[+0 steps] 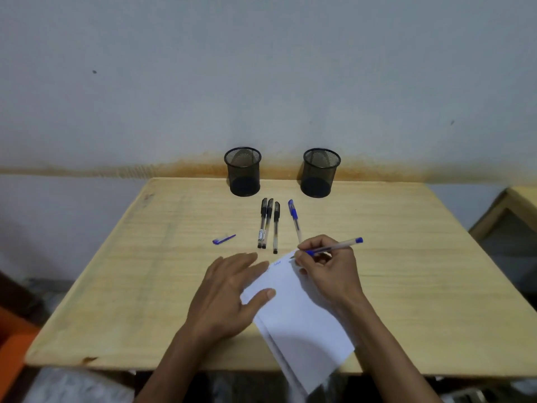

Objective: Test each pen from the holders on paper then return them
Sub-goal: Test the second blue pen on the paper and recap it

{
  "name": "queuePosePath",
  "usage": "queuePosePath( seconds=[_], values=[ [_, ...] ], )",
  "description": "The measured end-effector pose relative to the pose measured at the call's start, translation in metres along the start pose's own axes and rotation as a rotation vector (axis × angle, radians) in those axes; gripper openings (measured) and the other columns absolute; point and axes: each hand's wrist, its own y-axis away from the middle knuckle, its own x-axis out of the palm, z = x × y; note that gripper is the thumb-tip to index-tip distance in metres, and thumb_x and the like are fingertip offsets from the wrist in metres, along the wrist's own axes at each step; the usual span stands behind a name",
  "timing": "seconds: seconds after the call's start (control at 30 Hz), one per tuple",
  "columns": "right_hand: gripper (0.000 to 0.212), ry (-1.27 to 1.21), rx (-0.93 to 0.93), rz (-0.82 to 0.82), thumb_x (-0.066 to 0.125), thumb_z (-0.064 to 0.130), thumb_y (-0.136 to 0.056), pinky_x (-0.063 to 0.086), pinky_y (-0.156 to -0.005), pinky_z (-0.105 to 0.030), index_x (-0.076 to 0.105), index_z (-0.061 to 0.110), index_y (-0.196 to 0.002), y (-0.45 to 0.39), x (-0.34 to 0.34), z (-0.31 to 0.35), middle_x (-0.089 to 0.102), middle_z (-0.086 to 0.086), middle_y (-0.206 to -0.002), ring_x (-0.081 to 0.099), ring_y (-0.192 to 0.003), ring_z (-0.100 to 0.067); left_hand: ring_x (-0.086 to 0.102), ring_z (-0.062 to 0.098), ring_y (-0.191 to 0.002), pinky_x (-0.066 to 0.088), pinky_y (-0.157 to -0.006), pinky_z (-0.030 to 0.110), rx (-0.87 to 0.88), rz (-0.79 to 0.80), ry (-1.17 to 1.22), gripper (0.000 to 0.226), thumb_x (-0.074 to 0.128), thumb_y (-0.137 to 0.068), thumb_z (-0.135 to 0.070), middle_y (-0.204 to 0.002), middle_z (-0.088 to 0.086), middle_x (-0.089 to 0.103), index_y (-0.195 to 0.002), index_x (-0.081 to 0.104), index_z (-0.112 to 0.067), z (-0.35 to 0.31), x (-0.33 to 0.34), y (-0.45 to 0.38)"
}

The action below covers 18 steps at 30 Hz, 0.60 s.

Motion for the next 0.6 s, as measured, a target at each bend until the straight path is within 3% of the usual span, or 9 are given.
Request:
queuePosePath(
  seconds=[0.07, 0.17, 0.37, 0.5, 0.6],
  values=[
    [0.018, 0.024, 0.012, 0.033, 0.075, 0.004, -0.081, 0.062, -0.072, -0.053, 0.071, 0.02, -0.075, 0.004, 0.001, -0.011, 0.072, -0.004, -0.071, 0.07, -0.071, -0.026, 0.029, 0.004, -0.143, 0.017, -0.12, 0.038, 0.001, 0.06, -0.028, 0.064, 0.041, -0.085, -0.076, -0.152, -0.019, 0.039, -0.14, 0.049, -0.044, 0.002, 0.0, 0.001],
    [0.014, 0.093, -0.045, 0.063, 0.077, 0.002, -0.081, 0.062, -0.07, -0.043, 0.071, 0.015, -0.079, 0.009, -0.004, -0.017, 0.073, -0.004, -0.075, 0.071, -0.072, -0.023, 0.019, 0.003, -0.147, 0.006, -0.122, 0.039, 0.04, 0.124, -0.085, 0.067, 0.036, -0.083, -0.079, -0.156, -0.02, 0.031, -0.141, 0.045, -0.047, 0.002, -0.001, 0.001],
    [0.017, 0.008, -0.01, 0.073, 0.076, -0.009, -0.077, 0.063, -0.069, -0.048, 0.069, 0.006, -0.082, -0.001, -0.001, -0.008, 0.072, -0.018, -0.076, 0.073, -0.071, -0.034, 0.033, 0.007, -0.143, 0.017, -0.12, 0.045, 0.083, 0.038, -0.1, 0.064, 0.038, -0.085, -0.078, -0.15, -0.015, 0.045, -0.134, 0.057, -0.041, 0.007, 0.005, 0.002],
    [0.016, 0.027, 0.015, 0.064, 0.075, -0.008, -0.072, 0.056, -0.05, -0.05, 0.065, 0.004, -0.071, -0.013, 0.01, -0.013, 0.066, -0.025, -0.064, 0.061, -0.051, -0.032, 0.047, 0.017, -0.137, 0.031, -0.113, 0.052, 0.169, -0.056, -0.098, 0.058, 0.052, -0.088, -0.07, -0.142, -0.005, 0.057, -0.127, 0.067, -0.03, 0.012, 0.011, 0.004],
    [0.015, 0.104, -0.023, 0.05, 0.074, 0.002, -0.066, 0.05, -0.042, -0.051, 0.059, 0.004, -0.064, -0.017, 0.015, -0.026, 0.062, -0.016, -0.056, 0.056, -0.046, -0.027, 0.049, 0.019, -0.134, 0.034, -0.11, 0.054, 0.161, -0.059, -0.086, 0.055, 0.055, -0.086, -0.067, -0.14, -0.004, 0.058, -0.124, 0.068, -0.031, 0.009, 0.009, 0.003]
  ],
)
